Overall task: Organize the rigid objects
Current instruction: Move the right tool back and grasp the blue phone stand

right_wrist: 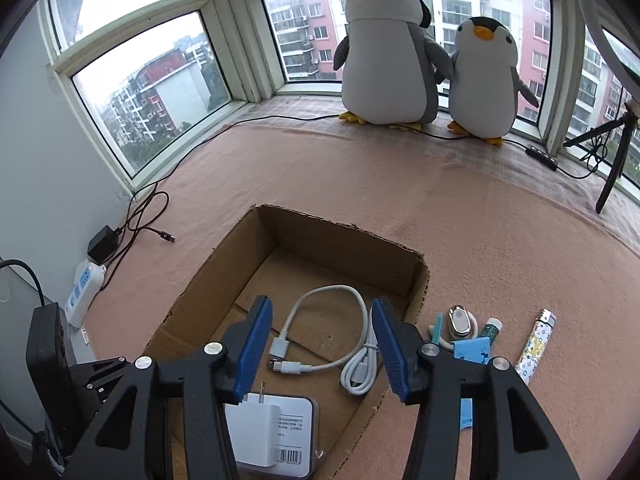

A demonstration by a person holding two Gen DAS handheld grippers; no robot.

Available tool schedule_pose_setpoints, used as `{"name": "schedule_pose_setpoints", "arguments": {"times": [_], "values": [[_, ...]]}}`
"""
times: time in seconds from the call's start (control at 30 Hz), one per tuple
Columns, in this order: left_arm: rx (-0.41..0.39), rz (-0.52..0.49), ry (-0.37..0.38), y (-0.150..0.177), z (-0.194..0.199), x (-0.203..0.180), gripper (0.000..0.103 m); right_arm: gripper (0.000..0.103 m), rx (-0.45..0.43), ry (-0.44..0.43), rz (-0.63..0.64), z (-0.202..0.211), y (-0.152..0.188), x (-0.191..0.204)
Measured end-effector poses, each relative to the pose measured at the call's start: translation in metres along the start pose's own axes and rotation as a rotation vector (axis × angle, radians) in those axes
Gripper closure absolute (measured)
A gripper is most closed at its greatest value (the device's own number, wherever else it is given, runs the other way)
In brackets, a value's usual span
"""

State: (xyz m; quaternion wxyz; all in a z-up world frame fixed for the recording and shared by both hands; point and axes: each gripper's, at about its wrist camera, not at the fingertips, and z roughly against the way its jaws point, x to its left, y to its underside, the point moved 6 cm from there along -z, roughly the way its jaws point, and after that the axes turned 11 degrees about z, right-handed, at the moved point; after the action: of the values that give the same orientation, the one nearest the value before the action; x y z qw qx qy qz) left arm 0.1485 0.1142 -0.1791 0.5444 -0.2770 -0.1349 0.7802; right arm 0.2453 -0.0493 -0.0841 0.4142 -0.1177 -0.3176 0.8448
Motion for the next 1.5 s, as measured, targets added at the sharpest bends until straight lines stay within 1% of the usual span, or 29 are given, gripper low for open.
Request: {"name": "schedule_pose_setpoints", "arguments": {"times": [0.13,0.3,0.67,0.87,1.07,1.17,1.27,1.43,1.5], "values": [[-0.001,-0.001,0.000,0.000,0.000,0.000,0.088,0.055,-0.004,-0.006,-0.024,0.005,0.003,-0.007],[-0.001,0.000,0.000,0.000,0.000,0.000,0.088,0.055,-0.008,0.008,-0.054,0.014,0.009,-0.024],[-0.001,-0.003,-0.003,0.000,0.000,-0.001,0.088,0.055,-0.012,0.062,-0.184,0.039,0.037,-0.088],[-0.001,-0.002,-0.003,0.000,0.000,-0.001,0.088,0.055,0.006,0.069,-0.230,0.043,0.057,-0.110],[-0.002,0.000,-0.003,0.000,0.001,-0.001,0.088,0.055,0.048,0.019,-0.242,0.034,0.077,-0.115],[-0.002,-0.002,-0.004,0.000,0.000,-0.001,0.088,0.052,0.083,-0.008,-0.245,0.024,0.088,-0.113],[-0.002,-0.001,-0.004,0.000,0.000,-0.001,0.088,0.051,0.117,-0.032,-0.237,0.015,0.097,-0.109],[-0.002,-0.002,-0.004,0.000,0.000,0.000,0.088,0.051,0.147,-0.030,-0.210,0.002,0.102,-0.106],[-0.002,-0.001,-0.004,0.001,0.000,0.000,0.088,0.051,0.159,-0.017,-0.203,-0.002,0.102,-0.107]]}}
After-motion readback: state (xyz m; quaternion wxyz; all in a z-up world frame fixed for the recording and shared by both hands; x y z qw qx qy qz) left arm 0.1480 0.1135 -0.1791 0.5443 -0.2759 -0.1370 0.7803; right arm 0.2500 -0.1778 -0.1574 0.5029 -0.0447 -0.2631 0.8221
